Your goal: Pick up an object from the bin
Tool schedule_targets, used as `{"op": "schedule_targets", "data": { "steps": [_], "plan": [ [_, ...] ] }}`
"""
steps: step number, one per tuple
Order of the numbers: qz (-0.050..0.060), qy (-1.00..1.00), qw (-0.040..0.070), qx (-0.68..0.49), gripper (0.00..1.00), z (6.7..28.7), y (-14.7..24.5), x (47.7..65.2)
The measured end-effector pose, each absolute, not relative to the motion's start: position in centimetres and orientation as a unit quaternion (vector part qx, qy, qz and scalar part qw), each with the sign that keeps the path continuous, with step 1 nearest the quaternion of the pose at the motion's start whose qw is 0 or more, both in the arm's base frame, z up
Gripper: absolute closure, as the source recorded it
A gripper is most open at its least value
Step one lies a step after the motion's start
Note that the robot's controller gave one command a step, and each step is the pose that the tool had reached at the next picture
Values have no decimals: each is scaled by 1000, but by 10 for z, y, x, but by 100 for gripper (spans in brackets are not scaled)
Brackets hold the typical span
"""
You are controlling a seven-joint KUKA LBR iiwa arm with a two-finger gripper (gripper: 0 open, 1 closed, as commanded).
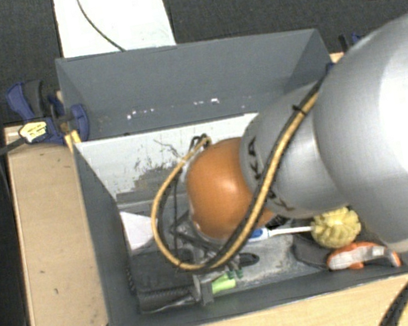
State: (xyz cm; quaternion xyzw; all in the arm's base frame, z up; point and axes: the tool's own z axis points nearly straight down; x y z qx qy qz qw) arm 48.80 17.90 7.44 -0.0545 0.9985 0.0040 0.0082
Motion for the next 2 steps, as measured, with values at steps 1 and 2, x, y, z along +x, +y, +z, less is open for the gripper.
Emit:
{"op": "schedule_targets", "data": {
  "steps": [1,2],
  "plan": [
    [2,998,3,70,0,71,134,530],
    [5,999,12,-51,100,77,179,491]
  ]
}}
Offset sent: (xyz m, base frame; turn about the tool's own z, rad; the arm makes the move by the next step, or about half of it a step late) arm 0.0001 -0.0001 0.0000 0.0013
